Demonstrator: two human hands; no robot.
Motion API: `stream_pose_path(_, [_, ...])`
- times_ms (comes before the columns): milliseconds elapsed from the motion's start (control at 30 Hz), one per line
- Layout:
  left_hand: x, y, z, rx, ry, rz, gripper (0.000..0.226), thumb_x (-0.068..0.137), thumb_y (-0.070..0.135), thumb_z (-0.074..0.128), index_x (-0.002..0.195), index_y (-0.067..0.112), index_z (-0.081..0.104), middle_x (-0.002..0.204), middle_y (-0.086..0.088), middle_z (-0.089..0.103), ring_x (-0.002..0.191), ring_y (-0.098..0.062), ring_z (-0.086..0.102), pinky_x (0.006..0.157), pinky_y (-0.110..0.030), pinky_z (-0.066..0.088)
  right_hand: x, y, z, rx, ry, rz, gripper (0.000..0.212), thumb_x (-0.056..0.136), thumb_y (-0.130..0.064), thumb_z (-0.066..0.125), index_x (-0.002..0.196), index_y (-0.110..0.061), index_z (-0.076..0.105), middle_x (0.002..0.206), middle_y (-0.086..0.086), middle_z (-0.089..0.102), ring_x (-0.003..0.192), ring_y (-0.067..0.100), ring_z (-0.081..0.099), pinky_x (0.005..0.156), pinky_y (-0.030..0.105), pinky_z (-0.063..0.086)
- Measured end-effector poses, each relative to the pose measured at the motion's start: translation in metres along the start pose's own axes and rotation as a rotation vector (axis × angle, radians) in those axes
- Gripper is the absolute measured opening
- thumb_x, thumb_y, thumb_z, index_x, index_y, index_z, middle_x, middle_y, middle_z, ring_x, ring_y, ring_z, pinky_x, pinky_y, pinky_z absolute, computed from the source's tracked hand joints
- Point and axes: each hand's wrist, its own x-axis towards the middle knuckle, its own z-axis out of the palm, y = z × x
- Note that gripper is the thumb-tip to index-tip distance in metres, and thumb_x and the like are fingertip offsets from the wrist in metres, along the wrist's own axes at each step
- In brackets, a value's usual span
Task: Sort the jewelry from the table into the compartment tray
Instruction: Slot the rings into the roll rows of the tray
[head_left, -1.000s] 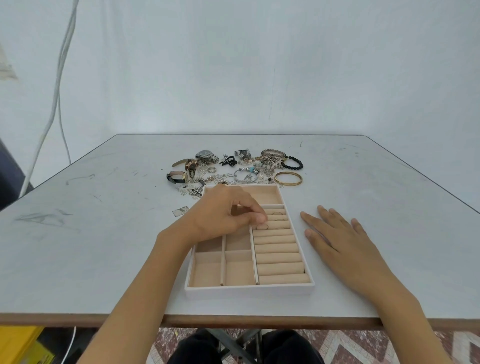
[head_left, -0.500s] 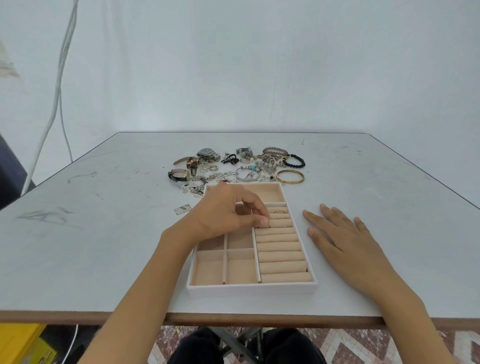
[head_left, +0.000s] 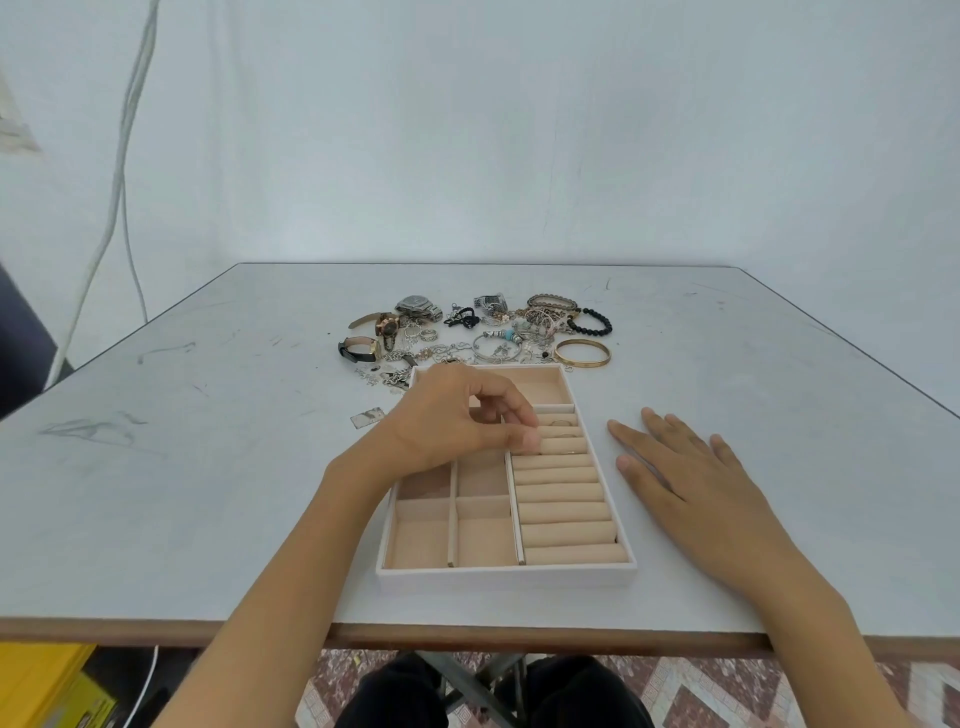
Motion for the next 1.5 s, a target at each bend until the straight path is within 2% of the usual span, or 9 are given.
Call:
stream_pose_path(100, [0.000, 0.001, -0.009, 0.030, 0.159, -0.004, 0.013, 0.079, 0.030, 0.075, 0.084, 0.019, 0.076, 0.084, 0.006, 0.073, 0.067, 0.004, 0.055, 0.072, -0.009, 0.043, 0.000, 0.000, 0.000, 0.001, 0.001, -0.003, 0.046, 0.100, -0.048, 0.020, 0.146, -0.049, 0.016, 0.159, -0.014, 0.003, 0.146, 0.003, -0.004, 0.119, 0.033, -0.005])
stream_pose_path(233, [-0.005, -0.018, -0.031, 0.136, 0.445, -0.041, 0.016, 0.082, 0.042, 0.064, 0.087, 0.029, 0.073, 0.086, 0.015, 0.071, 0.083, -0.003, 0.061, 0.073, -0.026, 0.046, 0.000, 0.000, -0.001, -0.011, -0.004, 0.000, 0.047, 0.100, -0.047, 0.019, 0.146, -0.048, 0.015, 0.159, -0.014, 0.002, 0.146, 0.004, -0.005, 0.119, 0.033, -0.005])
stream_pose_path(367, [-0.014, -0.037, -0.047, 0.277, 0.557, -0.142, 0.011, 0.087, 0.022, 0.064, 0.093, 0.030, 0.069, 0.091, 0.016, 0.067, 0.090, -0.011, 0.058, 0.074, -0.030, 0.043, 0.000, -0.001, -0.001, -0.033, -0.014, 0.000, 0.047, 0.100, -0.047, 0.019, 0.146, -0.048, 0.014, 0.160, -0.013, 0.003, 0.146, 0.005, -0.004, 0.119, 0.034, -0.004])
stream_pose_path(500, [-0.015, -0.044, -0.048, 0.348, 0.555, -0.240, 0.016, 0.088, 0.017, 0.061, 0.098, 0.027, 0.069, 0.092, 0.015, 0.065, 0.093, -0.011, 0.057, 0.079, -0.030, 0.044, 0.008, -0.008, -0.014, -0.011, -0.019, 0.024, 0.042, 0.099, -0.044, 0.034, 0.140, -0.044, 0.035, 0.154, -0.009, 0.026, 0.143, 0.010, 0.019, 0.116, 0.037, 0.014])
stream_pose_path(567, [-0.015, -0.046, -0.047, 0.358, 0.540, -0.261, 0.017, 0.089, 0.018, 0.060, 0.098, 0.028, 0.069, 0.095, 0.014, 0.066, 0.094, -0.012, 0.057, 0.078, -0.029, 0.043, 0.020, -0.012, -0.025, 0.012, -0.015, 0.056, 0.034, 0.095, -0.045, 0.043, 0.128, -0.041, 0.051, 0.139, -0.008, 0.044, 0.130, 0.013, 0.038, 0.105, 0.036, 0.032])
stream_pose_path(700, [-0.015, -0.048, -0.047, 0.374, 0.518, -0.286, 0.017, 0.089, 0.018, 0.059, 0.093, 0.033, 0.067, 0.096, 0.015, 0.063, 0.094, -0.011, 0.056, 0.079, -0.031, 0.043, 0.057, -0.018, -0.041, 0.191, 0.022, 0.082, 0.023, 0.089, -0.043, 0.057, 0.110, -0.037, 0.062, 0.115, -0.010, 0.055, 0.108, 0.014, 0.053, 0.091, 0.035, 0.042])
stream_pose_path(900, [-0.011, -0.051, -0.046, 0.392, 0.498, -0.301, 0.019, 0.087, 0.018, 0.059, 0.091, 0.033, 0.069, 0.091, 0.019, 0.063, 0.093, -0.011, 0.057, 0.077, -0.036, 0.052, 0.119, -0.026, -0.045, 0.238, 0.100, 0.016, 0.018, 0.083, -0.021, 0.066, 0.100, -0.027, 0.068, 0.106, 0.002, 0.062, 0.098, 0.020, 0.058, 0.086, 0.036, 0.046])
stream_pose_path(1133, [-0.008, -0.052, -0.047, 0.430, 0.505, -0.271, 0.021, 0.088, 0.015, 0.059, 0.092, 0.034, 0.068, 0.094, 0.018, 0.064, 0.092, -0.009, 0.056, 0.073, -0.028, 0.039, 0.165, -0.042, -0.032, 0.224, 0.125, -0.061, 0.021, 0.083, -0.013, 0.065, 0.098, -0.026, 0.072, 0.106, 0.003, 0.063, 0.091, 0.018, 0.056, 0.074, 0.029, 0.044])
stream_pose_path(1500, [0.009, -0.054, -0.051, 0.318, 0.564, -0.261, 0.022, 0.084, 0.016, 0.061, 0.082, 0.037, 0.069, 0.085, 0.020, 0.066, 0.089, -0.008, 0.060, 0.074, -0.028, 0.047, 0.186, -0.068, -0.005, 0.233, 0.014, -0.133, 0.013, 0.083, -0.015, 0.066, 0.088, -0.023, 0.075, 0.086, -0.008, 0.063, 0.093, 0.015, 0.061, 0.088, 0.037, 0.049])
